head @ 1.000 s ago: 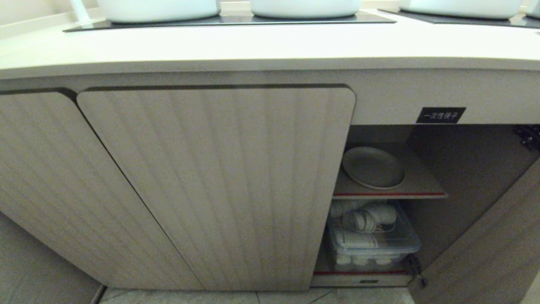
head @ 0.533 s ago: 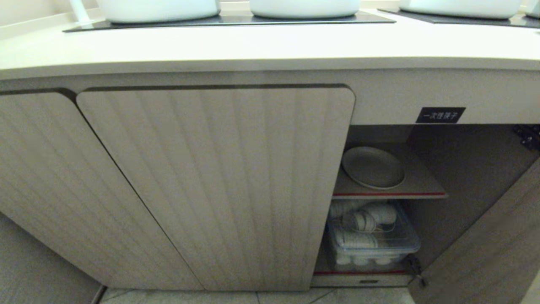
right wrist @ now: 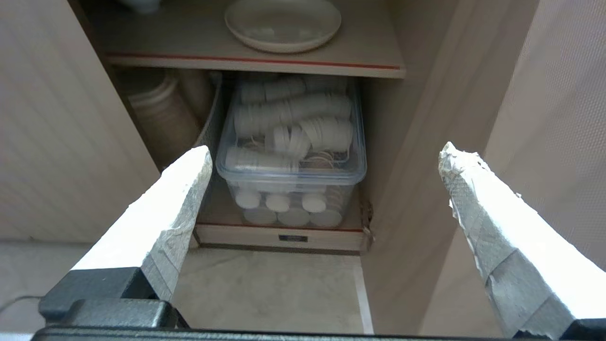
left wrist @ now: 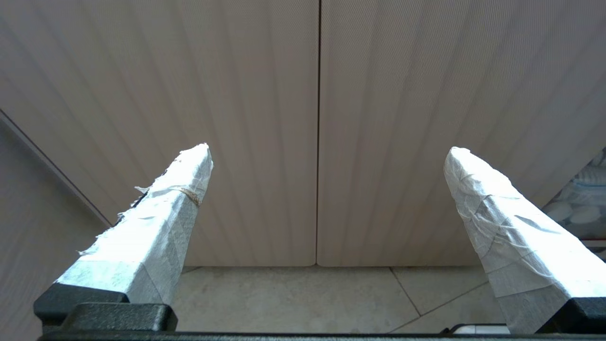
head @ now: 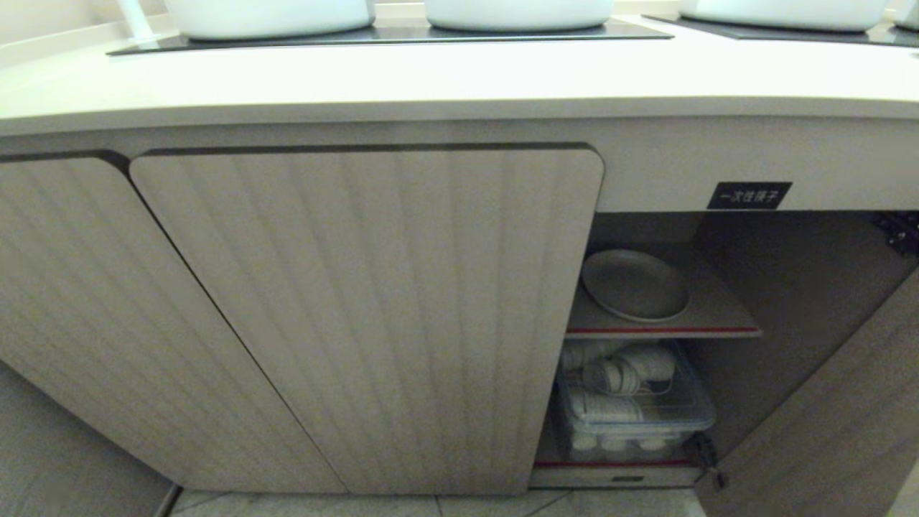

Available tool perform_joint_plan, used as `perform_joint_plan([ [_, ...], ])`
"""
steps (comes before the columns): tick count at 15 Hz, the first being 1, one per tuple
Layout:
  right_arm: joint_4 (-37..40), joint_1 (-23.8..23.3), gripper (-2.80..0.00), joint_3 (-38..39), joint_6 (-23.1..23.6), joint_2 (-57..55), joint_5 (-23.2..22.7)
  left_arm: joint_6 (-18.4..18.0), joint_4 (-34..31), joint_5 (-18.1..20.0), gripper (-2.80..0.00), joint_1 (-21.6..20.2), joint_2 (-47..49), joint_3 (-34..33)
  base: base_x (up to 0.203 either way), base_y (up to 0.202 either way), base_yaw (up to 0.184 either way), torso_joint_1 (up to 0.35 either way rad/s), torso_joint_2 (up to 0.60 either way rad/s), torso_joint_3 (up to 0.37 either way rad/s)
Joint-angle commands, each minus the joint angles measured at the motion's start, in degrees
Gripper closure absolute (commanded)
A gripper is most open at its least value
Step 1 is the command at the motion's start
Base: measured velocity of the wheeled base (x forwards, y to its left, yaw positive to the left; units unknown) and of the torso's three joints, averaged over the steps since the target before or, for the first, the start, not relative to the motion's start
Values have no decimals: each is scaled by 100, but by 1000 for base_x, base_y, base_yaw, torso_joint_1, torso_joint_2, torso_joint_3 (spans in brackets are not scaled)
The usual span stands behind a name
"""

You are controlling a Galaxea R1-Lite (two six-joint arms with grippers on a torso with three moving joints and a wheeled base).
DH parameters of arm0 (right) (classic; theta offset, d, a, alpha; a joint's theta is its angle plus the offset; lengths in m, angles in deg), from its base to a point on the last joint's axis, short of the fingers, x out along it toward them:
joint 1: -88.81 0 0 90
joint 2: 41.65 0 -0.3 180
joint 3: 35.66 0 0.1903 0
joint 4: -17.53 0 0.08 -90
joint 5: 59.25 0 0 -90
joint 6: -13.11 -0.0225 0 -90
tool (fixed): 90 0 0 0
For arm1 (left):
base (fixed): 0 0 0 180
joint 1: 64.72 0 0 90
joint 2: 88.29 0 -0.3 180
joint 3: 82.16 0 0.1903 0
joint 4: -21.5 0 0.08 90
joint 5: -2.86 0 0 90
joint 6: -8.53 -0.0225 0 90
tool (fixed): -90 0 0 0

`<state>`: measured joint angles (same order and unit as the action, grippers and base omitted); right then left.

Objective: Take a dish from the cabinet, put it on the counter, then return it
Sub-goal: Take the plate from the cabinet

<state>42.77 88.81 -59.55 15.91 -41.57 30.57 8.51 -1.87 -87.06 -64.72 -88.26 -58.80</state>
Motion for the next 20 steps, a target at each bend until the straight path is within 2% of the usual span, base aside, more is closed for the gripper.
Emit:
perform_joint_plan([
  [1, 113, 0, -280, -54, 18, -8, -8, 2, 0, 1, -280, 0, -2, 0, 0, 0, 0, 0, 0, 0],
  [5, 572, 0, -280, -409, 2, -180, -73, 2, 0, 1, -280, 0, -2, 0, 0, 0, 0, 0, 0, 0],
  [9, 758, -8, -280, -805, -60, -1032, -250, 2, 0, -5, -280, 0, -2, 0, 0, 0, 0, 0, 0, 0],
  [16, 647, -55, -280, -1952, -518, -3717, -441, 2, 0, 0, -280, 0, -2, 0, 0, 0, 0, 0, 0, 0],
  [20, -147, -56, -280, -2341, -575, -5512, -485, 2, 0, 1, -280, 0, -2, 0, 0, 0, 0, 0, 0, 0],
])
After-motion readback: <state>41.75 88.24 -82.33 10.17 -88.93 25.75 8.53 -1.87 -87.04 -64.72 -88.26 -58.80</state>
